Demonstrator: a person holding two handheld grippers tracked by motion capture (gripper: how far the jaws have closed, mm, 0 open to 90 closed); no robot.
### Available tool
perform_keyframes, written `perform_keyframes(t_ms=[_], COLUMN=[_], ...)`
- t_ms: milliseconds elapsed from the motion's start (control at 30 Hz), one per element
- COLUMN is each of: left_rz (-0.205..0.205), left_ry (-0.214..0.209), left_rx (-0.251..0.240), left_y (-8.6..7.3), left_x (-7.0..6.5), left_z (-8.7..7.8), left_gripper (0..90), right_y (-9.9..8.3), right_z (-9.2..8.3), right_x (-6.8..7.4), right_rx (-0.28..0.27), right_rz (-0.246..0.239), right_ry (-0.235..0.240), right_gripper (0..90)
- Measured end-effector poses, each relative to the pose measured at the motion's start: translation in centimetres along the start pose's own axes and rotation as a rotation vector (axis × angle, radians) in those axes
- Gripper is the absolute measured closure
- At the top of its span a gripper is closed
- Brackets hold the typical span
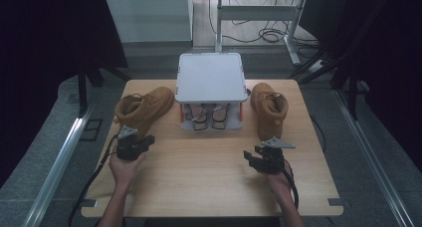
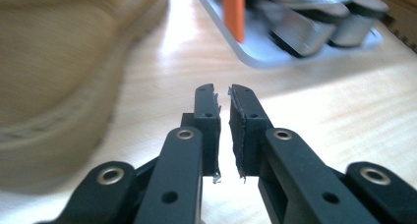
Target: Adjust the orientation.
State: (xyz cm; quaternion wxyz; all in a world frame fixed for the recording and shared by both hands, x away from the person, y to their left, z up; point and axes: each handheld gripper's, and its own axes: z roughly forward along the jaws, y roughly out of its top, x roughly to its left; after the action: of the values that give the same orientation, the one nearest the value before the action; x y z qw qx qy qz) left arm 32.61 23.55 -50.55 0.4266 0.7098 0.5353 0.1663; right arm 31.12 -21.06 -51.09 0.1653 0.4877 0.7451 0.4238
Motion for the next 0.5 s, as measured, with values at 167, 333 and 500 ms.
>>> perform_keyframes(t_ms=[167,333,500], left_rz=[0.02,0.031,0.053], left_ry=[-0.032,-0.036,-0.018], left_rx=[0.024,0.037,0.048], left_y=[-0.6,-0.9,-1.1], left_x=[-1.0,-1.5,-1.9], left_z=[0.3,0.3,0.3], left_gripper=[76.7,68.3,58.9], right_y=[0.1,0.1,0.0], right_z=[0.0,-0.1,-0.1], right_x=[0.0,0.0,0.1], right_rx=[-0.01,-0.012,-0.009], right_rz=[0.001,-0.004,-0.019], right_ry=[0.022,0.02,0.019], right_gripper=[49.2,49.0,48.9])
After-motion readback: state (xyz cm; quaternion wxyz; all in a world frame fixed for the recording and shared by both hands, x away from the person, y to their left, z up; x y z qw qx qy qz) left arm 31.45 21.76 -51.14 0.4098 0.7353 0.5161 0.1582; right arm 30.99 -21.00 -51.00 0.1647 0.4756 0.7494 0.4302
